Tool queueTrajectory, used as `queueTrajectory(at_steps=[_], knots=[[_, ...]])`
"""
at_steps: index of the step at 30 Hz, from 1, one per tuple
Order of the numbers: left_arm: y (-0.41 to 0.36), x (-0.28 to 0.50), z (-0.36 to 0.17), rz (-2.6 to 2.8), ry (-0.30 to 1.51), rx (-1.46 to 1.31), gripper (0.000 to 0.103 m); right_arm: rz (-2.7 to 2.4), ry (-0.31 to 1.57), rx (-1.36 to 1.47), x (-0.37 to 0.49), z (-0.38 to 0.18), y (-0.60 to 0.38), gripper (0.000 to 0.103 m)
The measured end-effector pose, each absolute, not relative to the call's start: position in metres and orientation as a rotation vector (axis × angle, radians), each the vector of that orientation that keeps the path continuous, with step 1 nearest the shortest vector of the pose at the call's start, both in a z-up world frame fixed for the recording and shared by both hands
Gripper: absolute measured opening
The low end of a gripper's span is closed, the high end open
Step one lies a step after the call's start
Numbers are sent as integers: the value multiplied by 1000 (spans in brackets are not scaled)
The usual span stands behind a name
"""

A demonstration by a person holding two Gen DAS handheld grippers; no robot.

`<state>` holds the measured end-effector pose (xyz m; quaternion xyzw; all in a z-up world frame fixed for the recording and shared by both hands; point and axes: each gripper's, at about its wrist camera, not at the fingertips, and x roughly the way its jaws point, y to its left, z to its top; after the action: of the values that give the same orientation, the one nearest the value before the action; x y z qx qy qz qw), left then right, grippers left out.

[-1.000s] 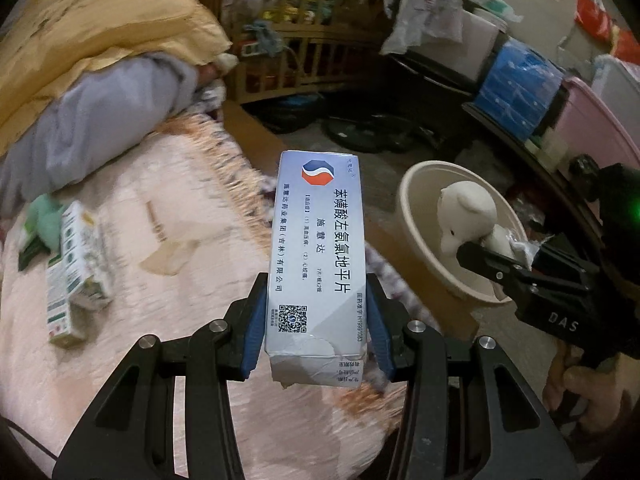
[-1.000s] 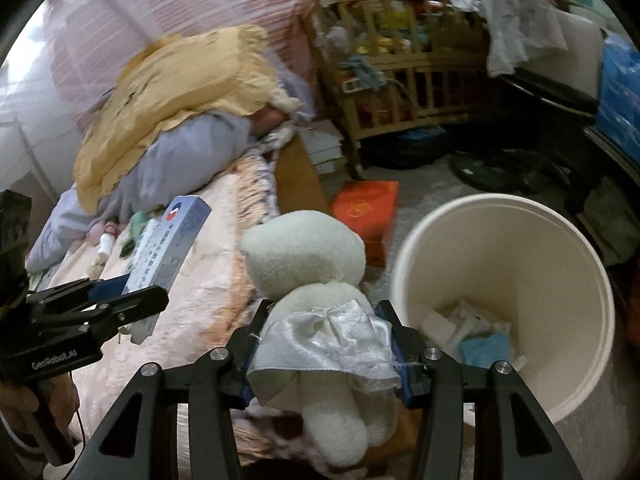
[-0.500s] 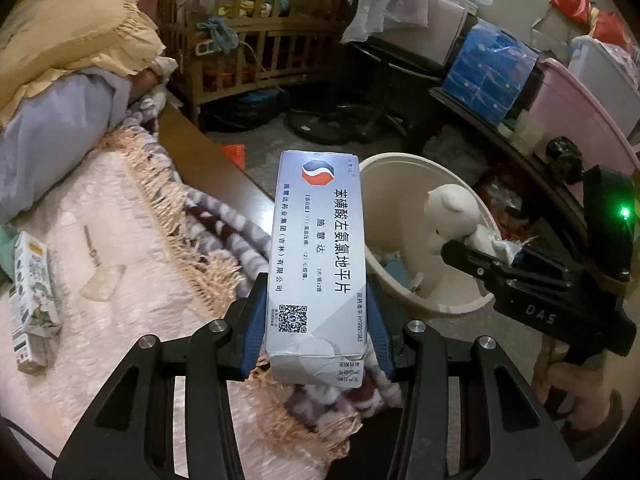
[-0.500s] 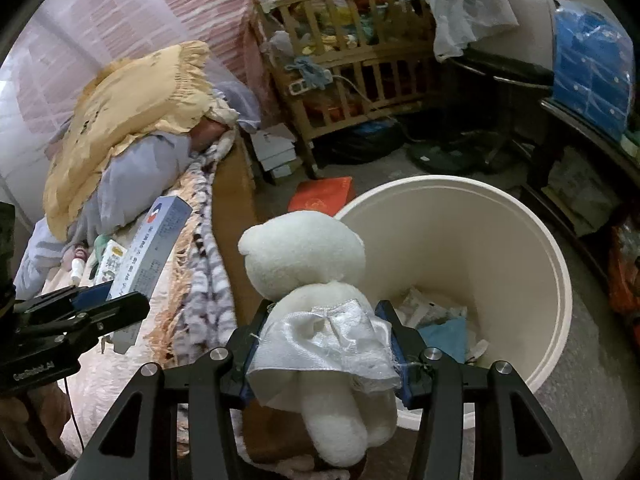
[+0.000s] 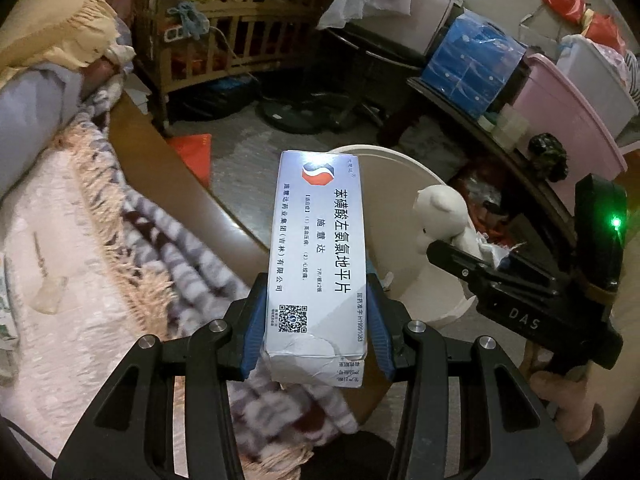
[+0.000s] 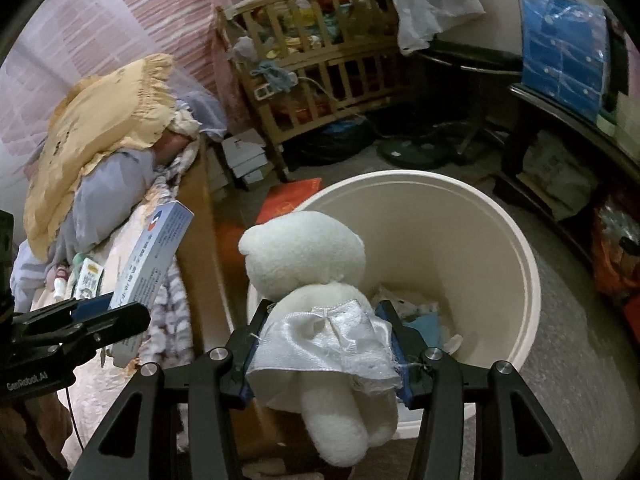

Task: Collect trash
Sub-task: 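Carry medicine box and plush bear to the white bucket and open both tools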

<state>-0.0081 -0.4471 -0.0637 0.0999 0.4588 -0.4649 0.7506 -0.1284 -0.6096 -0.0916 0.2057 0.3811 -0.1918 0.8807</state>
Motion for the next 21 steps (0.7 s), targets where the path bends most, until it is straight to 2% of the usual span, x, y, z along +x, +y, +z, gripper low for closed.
queueTrajectory(at_steps=[21], knots=[[-489, -7, -83, -1070, 1047, 197, 45, -467, 807, 470, -133, -107, -640, 50]])
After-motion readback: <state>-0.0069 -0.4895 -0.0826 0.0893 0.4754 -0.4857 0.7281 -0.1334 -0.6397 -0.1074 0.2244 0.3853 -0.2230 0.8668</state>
